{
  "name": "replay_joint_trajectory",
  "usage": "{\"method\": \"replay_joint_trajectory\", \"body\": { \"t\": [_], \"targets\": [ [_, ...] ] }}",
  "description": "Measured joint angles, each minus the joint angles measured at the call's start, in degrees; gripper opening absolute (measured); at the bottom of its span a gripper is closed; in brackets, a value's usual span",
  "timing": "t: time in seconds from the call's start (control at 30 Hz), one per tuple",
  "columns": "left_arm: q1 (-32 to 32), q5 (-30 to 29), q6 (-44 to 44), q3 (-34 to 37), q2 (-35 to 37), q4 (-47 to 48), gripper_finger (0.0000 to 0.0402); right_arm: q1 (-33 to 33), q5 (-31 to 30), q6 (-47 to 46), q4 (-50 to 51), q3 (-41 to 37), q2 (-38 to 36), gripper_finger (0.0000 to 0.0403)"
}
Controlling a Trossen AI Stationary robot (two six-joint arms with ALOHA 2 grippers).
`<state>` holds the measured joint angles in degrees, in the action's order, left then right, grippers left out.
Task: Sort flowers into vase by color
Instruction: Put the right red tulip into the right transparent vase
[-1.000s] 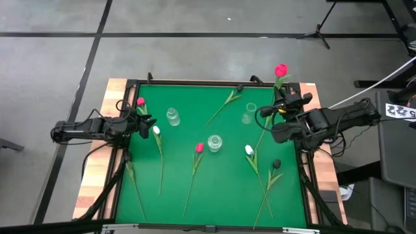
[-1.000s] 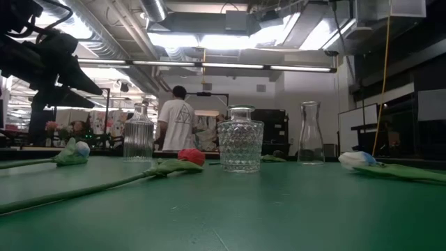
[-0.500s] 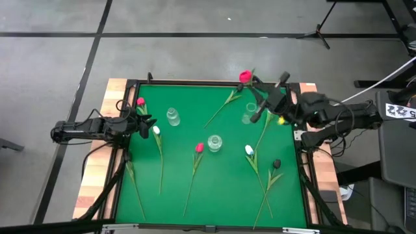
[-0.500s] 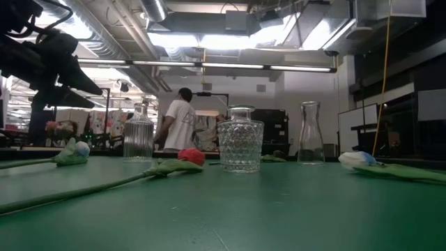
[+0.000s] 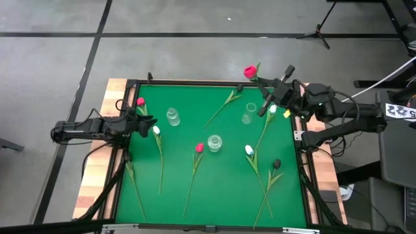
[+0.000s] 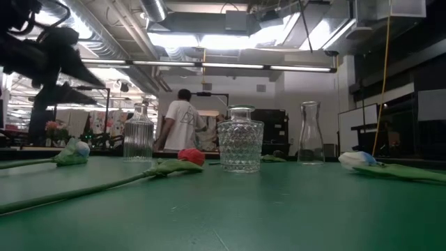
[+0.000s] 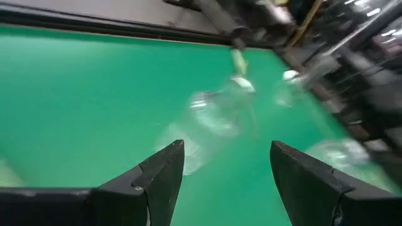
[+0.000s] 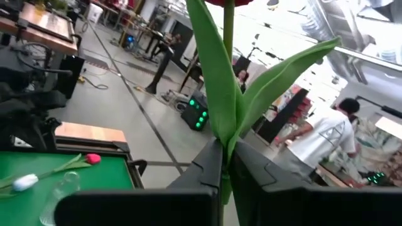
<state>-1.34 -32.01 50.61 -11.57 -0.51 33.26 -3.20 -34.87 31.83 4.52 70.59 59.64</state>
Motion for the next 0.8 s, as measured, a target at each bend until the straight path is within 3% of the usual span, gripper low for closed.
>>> {"method": "replay_joint_trajectory", "body": {
  "t": [0.13, 0.33, 0.47, 0.6, 0.8],
  "targets": [
    [0.0, 8.4, -5.9, 0.0, 0.0, -15.5, 0.023, -0.1, 1.5, 0.1, 0.4, 0.0, -0.6, 0.0019],
    [0.0, 8.7, -11.4, 0.0, -0.4, -33.0, 0.023, -0.1, 1.5, 0.7, 2.6, 0.0, -1.5, 0.0019],
    [0.0, 8.7, -10.8, -0.7, -2.9, -34.2, 0.023, -0.1, 1.7, 2.8, 3.6, -0.8, -2.4, 0.0019],
    [0.0, 7.9, -10.7, -0.7, -6.1, -34.0, 0.023, 0.9, 2.6, 2.1, 0.6, -6.5, -7.0, 0.0019],
    [0.0, 4.9, -12.3, -0.8, -9.2, -33.8, 0.023, 5.9, 2.5, -0.3, -18.7, -23.4, -16.9, 0.0019]
  ]
}}
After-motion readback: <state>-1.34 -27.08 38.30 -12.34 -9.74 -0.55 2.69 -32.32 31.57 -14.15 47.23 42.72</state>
